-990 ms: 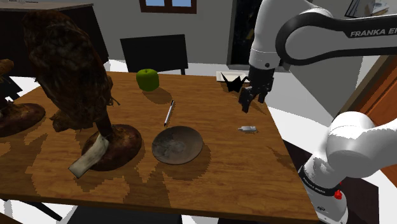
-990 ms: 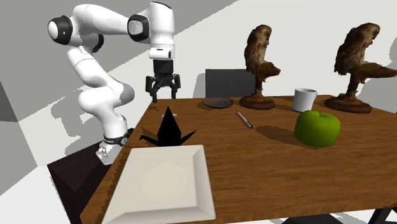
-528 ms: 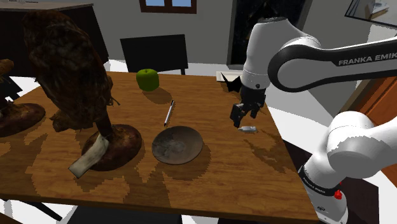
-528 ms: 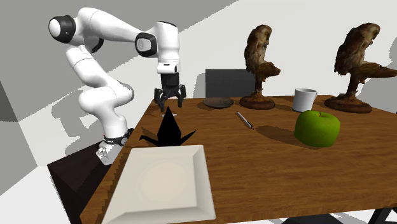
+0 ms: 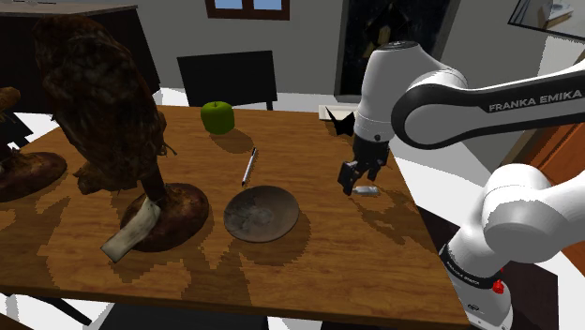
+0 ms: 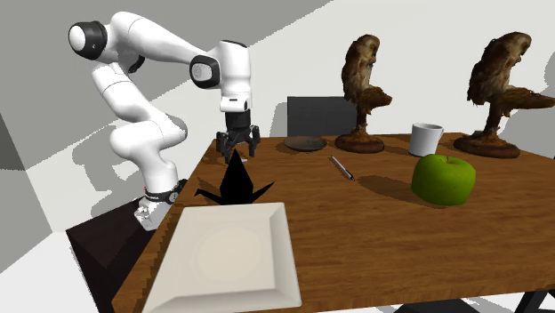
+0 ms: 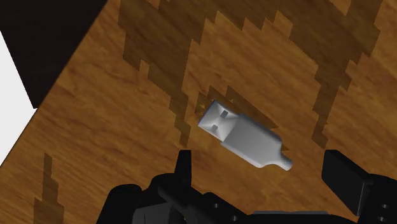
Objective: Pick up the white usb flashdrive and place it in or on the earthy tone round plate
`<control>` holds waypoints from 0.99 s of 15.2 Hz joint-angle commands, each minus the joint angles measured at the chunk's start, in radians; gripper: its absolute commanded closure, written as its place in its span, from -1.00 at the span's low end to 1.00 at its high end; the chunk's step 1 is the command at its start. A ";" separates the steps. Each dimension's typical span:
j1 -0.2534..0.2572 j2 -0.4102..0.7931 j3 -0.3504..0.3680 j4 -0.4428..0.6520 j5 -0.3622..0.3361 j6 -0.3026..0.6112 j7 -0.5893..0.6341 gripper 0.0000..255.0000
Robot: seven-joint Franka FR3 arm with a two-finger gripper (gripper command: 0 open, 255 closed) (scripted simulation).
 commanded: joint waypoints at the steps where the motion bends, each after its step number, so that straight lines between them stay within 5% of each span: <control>1: 0.000 0.000 0.000 -0.001 0.000 0.001 0.000 -1.00; 3: 0.000 0.000 0.000 -0.001 0.000 0.001 0.000 -1.00; 4: 0.000 0.000 0.000 -0.001 0.000 0.001 0.000 1.00; 15: 0.000 -0.003 -0.001 0.010 0.000 -0.005 0.000 1.00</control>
